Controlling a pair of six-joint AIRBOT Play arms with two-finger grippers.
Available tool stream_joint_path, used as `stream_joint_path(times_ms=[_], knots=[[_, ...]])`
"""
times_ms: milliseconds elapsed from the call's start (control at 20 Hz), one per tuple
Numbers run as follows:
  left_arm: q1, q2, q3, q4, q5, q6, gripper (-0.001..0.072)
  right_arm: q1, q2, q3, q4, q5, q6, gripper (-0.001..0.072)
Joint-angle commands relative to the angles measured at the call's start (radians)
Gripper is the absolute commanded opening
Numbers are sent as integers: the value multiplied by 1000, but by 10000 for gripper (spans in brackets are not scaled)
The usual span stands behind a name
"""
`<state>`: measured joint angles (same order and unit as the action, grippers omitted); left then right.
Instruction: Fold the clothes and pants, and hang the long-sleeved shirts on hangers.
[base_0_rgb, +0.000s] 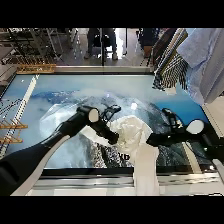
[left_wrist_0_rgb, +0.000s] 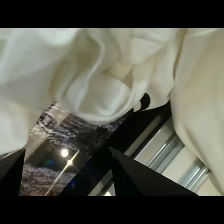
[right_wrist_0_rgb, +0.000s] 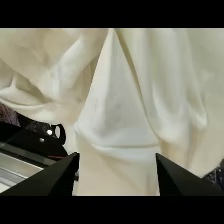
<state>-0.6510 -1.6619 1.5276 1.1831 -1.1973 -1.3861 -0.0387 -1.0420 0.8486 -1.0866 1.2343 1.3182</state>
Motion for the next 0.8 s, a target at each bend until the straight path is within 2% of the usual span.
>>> stream_joint_path(times_ms=[0,100,150,200,250,400,550,650,750], knots=[[-59,-74,-49,-19,198,-15,593,101,-52,-101,-24,-255,28,571],[-51,-90,-49,-23,289,-45,588,135,-113,-93,-25,-308,43,566],[-49,-90,-49,-34,331,-64,496,146,-139,-90,-32,-309,43,413],[-47,-89,-49,-33,358,-79,218,151,-152,-86,-49,-307,44,34],[-42,-85,-49,-33,363,-76,21,152,-146,-77,-71,-301,60,33],[20,-11,-49,-32,274,-24,12,152,-57,79,-175,-82,61,32],[151,189,-49,-34,97,42,12,153,75,378,-190,156,52,31],[242,366,-49,-35,-51,57,12,153,121,614,-190,163,-27,30],[302,519,-50,-44,-125,60,12,153,101,775,-191,18,-102,29]])
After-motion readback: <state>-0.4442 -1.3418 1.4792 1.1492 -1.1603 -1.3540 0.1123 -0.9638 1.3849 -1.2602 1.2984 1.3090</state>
